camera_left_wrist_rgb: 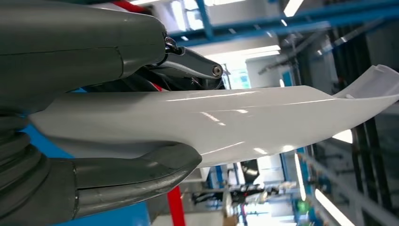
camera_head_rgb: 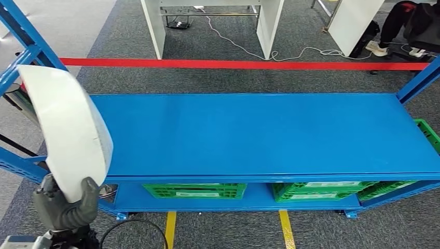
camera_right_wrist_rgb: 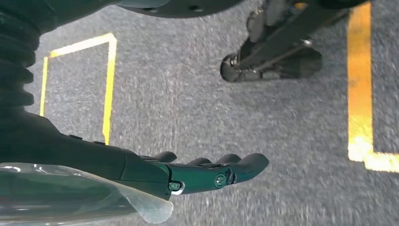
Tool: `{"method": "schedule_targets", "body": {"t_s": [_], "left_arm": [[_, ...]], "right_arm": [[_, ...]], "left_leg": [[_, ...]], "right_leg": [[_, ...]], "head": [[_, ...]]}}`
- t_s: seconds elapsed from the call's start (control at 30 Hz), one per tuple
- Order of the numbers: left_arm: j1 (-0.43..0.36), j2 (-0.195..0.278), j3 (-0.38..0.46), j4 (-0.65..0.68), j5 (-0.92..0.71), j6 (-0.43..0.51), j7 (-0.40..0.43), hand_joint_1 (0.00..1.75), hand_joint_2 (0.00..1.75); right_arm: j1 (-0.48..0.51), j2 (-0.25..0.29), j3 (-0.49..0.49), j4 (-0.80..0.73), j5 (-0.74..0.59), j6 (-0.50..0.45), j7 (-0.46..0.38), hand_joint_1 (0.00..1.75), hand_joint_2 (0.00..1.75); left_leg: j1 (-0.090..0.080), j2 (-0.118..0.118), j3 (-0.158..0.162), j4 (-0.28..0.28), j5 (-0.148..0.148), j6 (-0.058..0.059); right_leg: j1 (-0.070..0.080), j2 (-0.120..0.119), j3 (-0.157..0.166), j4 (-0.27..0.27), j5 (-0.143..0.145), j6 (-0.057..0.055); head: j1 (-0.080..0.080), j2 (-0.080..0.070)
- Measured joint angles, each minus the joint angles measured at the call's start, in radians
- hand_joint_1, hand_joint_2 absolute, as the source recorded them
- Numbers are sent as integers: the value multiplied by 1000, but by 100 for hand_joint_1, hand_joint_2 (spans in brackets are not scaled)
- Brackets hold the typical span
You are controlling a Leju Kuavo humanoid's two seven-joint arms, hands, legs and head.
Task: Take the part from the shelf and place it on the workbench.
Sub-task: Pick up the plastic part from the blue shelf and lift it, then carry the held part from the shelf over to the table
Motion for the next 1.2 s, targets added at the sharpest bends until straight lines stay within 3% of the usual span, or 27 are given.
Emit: {"method": "schedule_targets", "body": {"t_s": [0.07,0.13,0.2,0.27,0.33,0.43,0.47,0.5,0.53,0.6,0.67,0.77,0.8,0.87,0.93,0.97,1.0,1.03,1.1,1.17,1.2], "left_arm": [[24,-12,27,-15,41,-13,-5,175,175],[40,-21,47,-28,56,-18,-6,175,175],[51,-27,60,-39,61,-21,-6,175,175],[57,-33,72,-47,64,-23,-6,175,175],[64,-39,85,-51,71,-27,-6,175,175],[76,-49,109,-52,85,-41,-6,175,175],[81,-53,118,-52,87,-45,-6,175,175],[86,-56,126,-52,87,-48,-6,175,175],[89,-59,134,-52,85,-48,-6,175,175],[94,-66,149,-52,79,-46,-6,175,175],[97,-72,161,-53,77,-44,-6,175,175],[107,-80,176,-56,81,-41,-6,175,175],[109,-83,181,-57,84,-42,-6,175,175],[113,-88,187,-57,89,-44,-6,175,175],[116,-92,192,-57,90,-47,-6,175,175],[117,-93,195,-57,92,-48,-6,175,175],[118,-94,198,-57,93,-49,-6,175,175],[118,-96,202,-57,94,-51,-6,175,175],[118,-99,208,-57,97,-57,-6,175,175],[118,-103,213,-57,101,-67,-6,175,175],[118,-106,218,-57,104,-73,-6,175,175]], "right_arm": [[1,0,-5,1,-1,19,-3,0,175],[-1,4,-8,1,-1,27,-6,0,175],[-2,8,-9,1,-1,30,-7,0,175],[-1,10,-10,2,-1,34,-7,0,175],[-1,13,-10,2,-1,45,-10,0,175],[-1,15,-10,2,-1,67,-22,0,175],[-1,15,-10,2,0,73,-25,0,175],[0,15,-11,2,0,78,-27,0,175],[-1,15,-11,2,0,82,-29,0,175],[-2,16,-11,2,1,88,-31,0,175],[-2,17,-11,2,3,93,-36,0,175],[-1,18,-11,2,10,97,-41,0,175],[-1,19,-11,3,14,98,-42,0,175],[1,19,-10,4,20,98,-42,0,175],[0,20,-10,4,22,99,-42,0,175],[0,20,-10,4,22,99,-42,0,175],[0,20,-10,4,22,100,-42,0,175],[0,20,-10,4,22,100,-42,0,175],[-1,20,-10,4,23,102,-42,0,175],[-4,20,-10,4,24,104,-42,0,175],[-5,20,-10,4,26,104,-42,0,175]], "left_leg": [[3,-2,0,5,-3,-5],[2,-5,-4,14,-5,-18],[-2,-8,-10,21,-2,-32],[-2,-9,-14,25,0,-43],[1,-8,-32,66,-40,-53],[5,-7,-91,241,-153,-65],[5,-7,-99,284,-170,-65],[5,-7,-92,294,-166,-63],[4,-7,-66,264,-144,-59],[1,-6,22,123,-88,-43],[-5,-7,86,8,-68,-31],[-8,-6,88,-24,-56,-23],[-6,-4,83,-30,-46,-19],[-1,0,64,-40,-22,-7],[-3,2,38,-38,-3,-2],[-4,3,25,-37,5,-2],[-5,4,13,-34,14,-3],[-4,5,0,-29,21,-5],[-3,5,-22,-16,30,-11],[-5,5,-39,-1,39,-20],[-7,5,-44,4,46,-25]], "right_leg": [[-3,-1,42,-105,75,2],[-2,1,96,-212,119,1],[-1,5,109,-237,119,-5],[-2,5,102,-239,122,-17],[-3,1,92,-240,132,-36],[1,-6,70,-241,148,-57],[4,-8,62,-240,153,-59],[7,-9,55,-240,159,-60],[9,-10,49,-240,164,-61],[14,-10,41,-240,175,-59],[16,-10,35,-240,187,-51],[13,-9,29,-245,204,-32],[14,-8,24,-241,197,-27],[15,-5,-1,-185,131,-18],[14,-5,-33,-66,40,-11],[14,-5,-41,-13,19,-8],[14,-5,-36,14,23,-6],[14,-6,-15,7,46,-5],[12,-6,72,-109,99,-4],[13,-3,158,-240,101,-10],[14,-2,175,-273,91,-15]], "head": [[0,0],[3,0],[3,0],[1,0],[-3,0],[-8,0],[-8,0],[-8,0],[-8,0],[-8,0],[-7,0],[-8,0],[-8,0],[-4,0],[-2,0],[-2,0],[-2,0],[-2,0],[-2,0],[-2,0],[-2,0]]}}
